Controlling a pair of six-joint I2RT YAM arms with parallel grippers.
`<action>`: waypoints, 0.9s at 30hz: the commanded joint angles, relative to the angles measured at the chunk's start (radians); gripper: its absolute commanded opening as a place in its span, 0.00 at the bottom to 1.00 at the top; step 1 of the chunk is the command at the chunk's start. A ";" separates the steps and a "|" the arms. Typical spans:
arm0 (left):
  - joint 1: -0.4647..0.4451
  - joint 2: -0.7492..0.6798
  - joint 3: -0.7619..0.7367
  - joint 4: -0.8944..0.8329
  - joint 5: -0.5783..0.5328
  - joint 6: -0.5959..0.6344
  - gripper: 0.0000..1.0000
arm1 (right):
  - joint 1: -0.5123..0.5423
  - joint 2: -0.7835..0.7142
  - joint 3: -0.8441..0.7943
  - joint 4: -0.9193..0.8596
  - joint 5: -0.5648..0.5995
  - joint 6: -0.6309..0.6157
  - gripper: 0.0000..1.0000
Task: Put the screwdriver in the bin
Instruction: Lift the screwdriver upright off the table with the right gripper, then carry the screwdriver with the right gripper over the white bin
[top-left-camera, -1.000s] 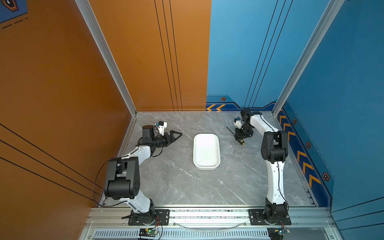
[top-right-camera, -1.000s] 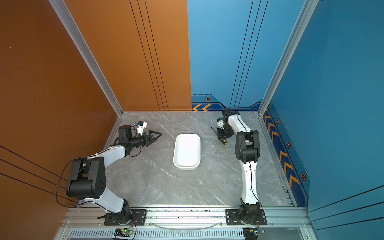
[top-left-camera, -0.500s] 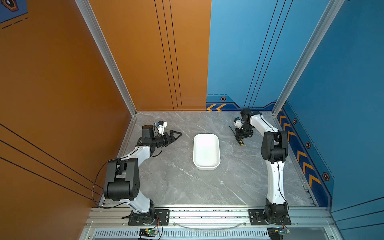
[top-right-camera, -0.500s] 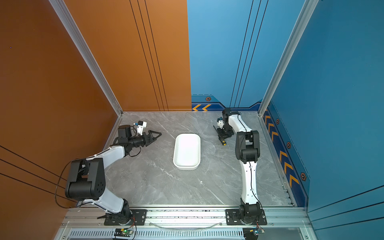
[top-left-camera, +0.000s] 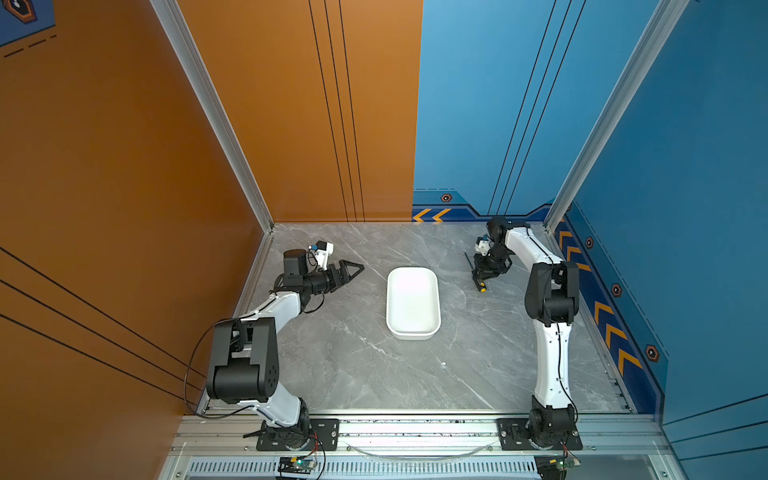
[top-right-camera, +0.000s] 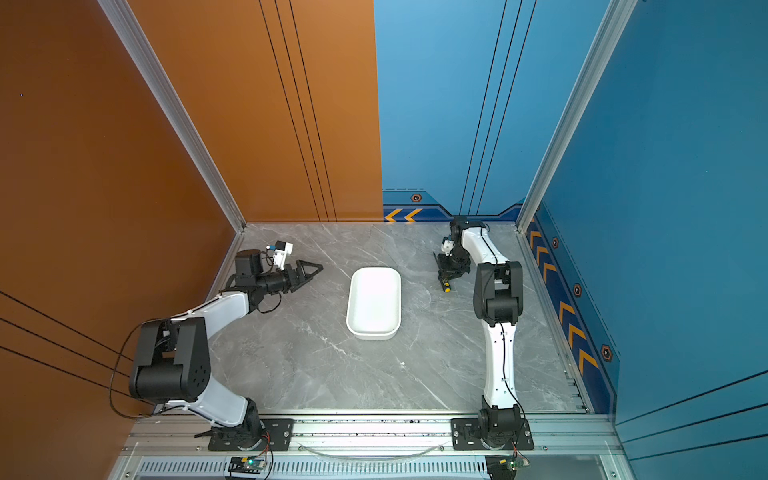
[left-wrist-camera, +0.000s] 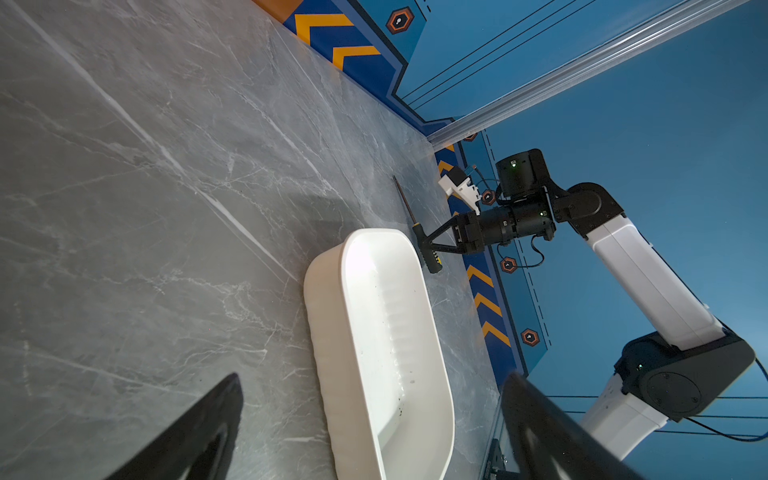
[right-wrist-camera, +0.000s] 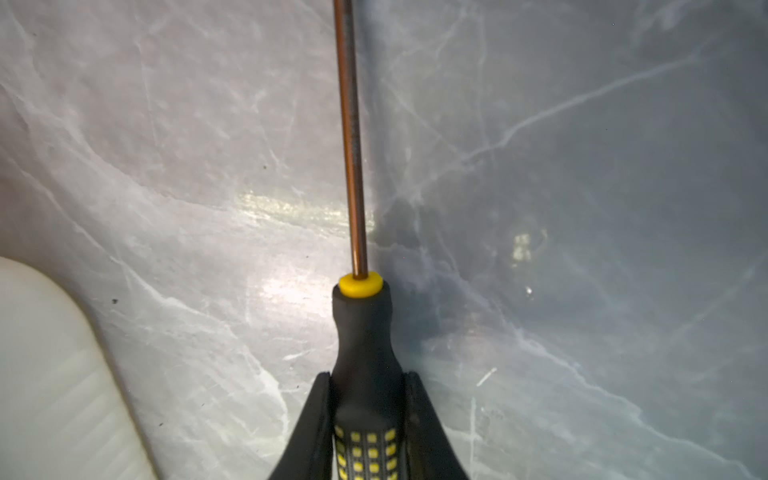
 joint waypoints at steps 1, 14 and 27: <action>0.001 -0.027 0.008 -0.011 -0.013 0.028 0.98 | -0.009 -0.138 0.043 -0.086 -0.097 0.112 0.00; -0.001 -0.035 -0.008 -0.018 -0.034 0.033 0.98 | 0.163 -0.542 -0.088 0.050 -0.159 0.485 0.00; -0.012 -0.074 -0.015 -0.066 -0.098 0.046 0.98 | 0.464 -0.727 -0.472 0.368 0.205 0.764 0.00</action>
